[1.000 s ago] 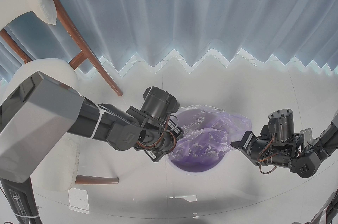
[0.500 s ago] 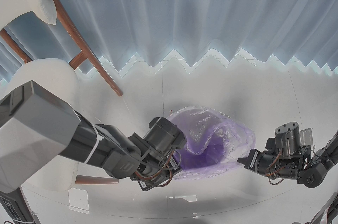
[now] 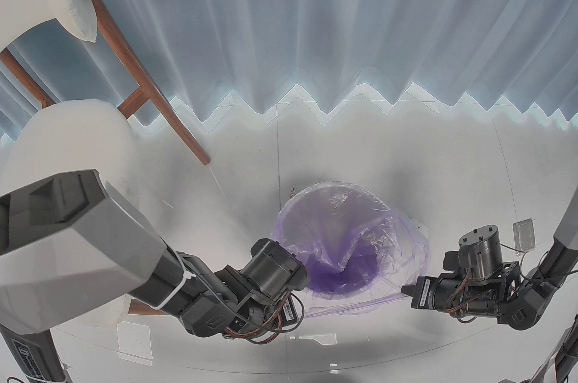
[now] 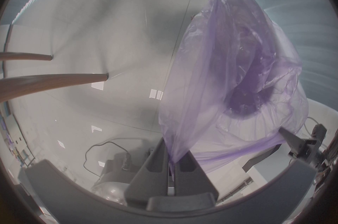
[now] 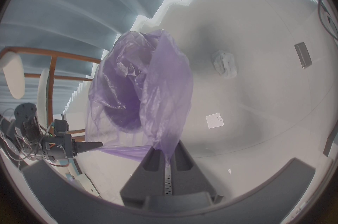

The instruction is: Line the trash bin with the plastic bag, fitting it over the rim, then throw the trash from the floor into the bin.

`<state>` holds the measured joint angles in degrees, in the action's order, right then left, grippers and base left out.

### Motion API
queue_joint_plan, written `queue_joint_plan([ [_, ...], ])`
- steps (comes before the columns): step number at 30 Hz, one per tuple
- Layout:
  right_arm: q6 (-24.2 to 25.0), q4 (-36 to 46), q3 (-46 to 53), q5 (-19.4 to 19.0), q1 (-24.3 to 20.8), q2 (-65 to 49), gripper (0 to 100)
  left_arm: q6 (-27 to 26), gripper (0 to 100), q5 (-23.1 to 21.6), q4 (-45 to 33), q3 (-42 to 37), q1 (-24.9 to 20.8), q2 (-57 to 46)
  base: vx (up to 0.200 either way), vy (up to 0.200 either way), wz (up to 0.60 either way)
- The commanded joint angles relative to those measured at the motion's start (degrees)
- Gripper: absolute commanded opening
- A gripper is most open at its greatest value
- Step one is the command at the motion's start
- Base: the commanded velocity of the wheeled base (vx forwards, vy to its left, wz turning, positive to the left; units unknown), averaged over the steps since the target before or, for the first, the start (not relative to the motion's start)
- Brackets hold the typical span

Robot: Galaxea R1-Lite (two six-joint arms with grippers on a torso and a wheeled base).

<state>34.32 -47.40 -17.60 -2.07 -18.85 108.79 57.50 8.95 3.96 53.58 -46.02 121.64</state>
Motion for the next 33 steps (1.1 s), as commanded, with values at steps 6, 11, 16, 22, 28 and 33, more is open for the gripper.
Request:
queue_joint_plan([
  [6,-4.87,-6.39,0.11,1.11,0.13,12.32,0,-2.84,0,1.6,1.31,-0.4,0.14,5.36,0.0,0.0,0.0],
  [11,-6.28,-10.7,-0.41,2.51,0.21,16.46,0,-3.45,0,1.77,1.4,0.21,0.58,6.24,0.0,0.0,0.0],
  [16,-6.89,-14.3,-2.17,4.88,0.39,20.06,0,-5.21,0,4.24,1.4,1.53,2.51,8.26,0.0,0.0,0.0],
  [22,-6.98,-15.01,-4.28,5.5,0.57,21.73,0,-7.32,0,5.73,1.4,4.96,3.66,10.2,0.0,0.0,0.0],
  [28,-6.98,-15.01,-6.13,7.26,0.65,22.43,0,-7.41,0,6.61,1.4,6.89,2.95,11.25,0.0,0.0,0.0],
  [33,-7.16,-15.18,-5.16,7.17,1.0,22.17,100,-7.41,0,6.61,1.49,6.63,3.22,10.81,0.0,0.0,0.0],
])
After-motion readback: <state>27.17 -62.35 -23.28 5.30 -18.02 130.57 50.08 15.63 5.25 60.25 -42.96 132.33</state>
